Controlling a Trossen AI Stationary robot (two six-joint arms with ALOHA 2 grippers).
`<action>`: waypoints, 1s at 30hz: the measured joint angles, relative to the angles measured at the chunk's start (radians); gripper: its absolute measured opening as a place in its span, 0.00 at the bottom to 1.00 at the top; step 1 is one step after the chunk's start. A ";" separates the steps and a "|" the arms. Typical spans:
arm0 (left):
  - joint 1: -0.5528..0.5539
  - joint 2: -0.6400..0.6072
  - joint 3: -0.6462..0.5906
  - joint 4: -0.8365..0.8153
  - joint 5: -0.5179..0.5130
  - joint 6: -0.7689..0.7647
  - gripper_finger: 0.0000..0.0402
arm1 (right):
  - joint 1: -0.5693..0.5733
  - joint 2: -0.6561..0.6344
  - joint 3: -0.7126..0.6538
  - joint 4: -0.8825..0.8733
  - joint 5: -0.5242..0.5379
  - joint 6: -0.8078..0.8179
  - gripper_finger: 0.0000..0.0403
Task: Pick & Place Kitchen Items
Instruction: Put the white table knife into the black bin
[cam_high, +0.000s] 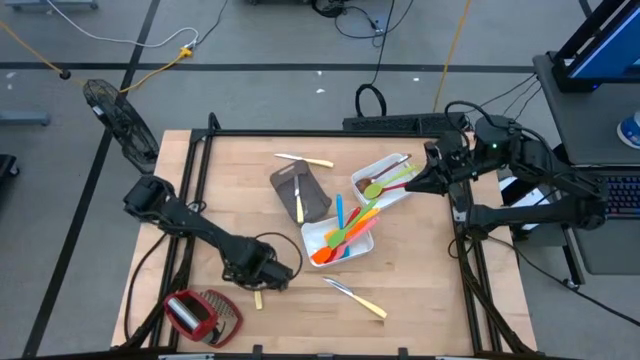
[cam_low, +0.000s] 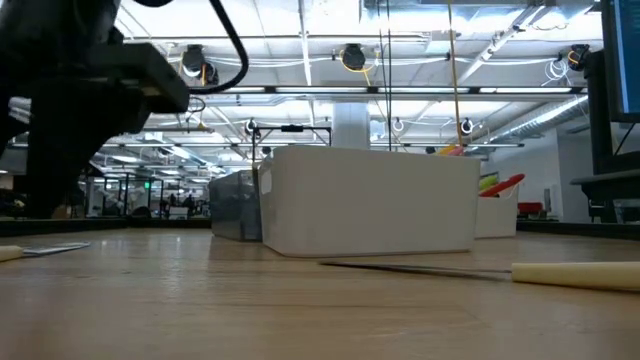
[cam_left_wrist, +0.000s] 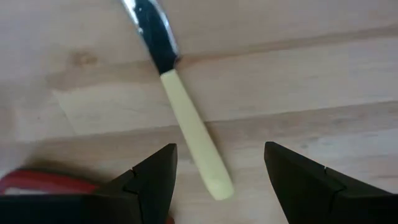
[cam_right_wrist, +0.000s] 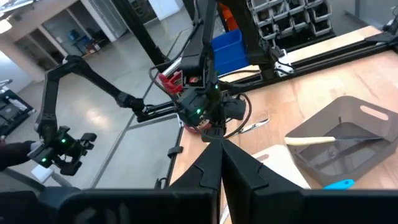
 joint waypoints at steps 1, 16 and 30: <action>-0.006 0.009 0.000 0.003 0.005 -0.022 0.62 | 0.000 -0.004 0.000 -0.004 -0.001 -0.003 0.00; -0.082 0.140 0.005 0.056 -0.030 -0.252 0.61 | 0.000 -0.067 0.000 -0.128 -0.001 -0.070 0.00; -0.087 0.159 0.004 0.120 -0.093 -0.391 0.10 | 0.000 -0.121 0.000 -0.177 -0.001 -0.131 0.00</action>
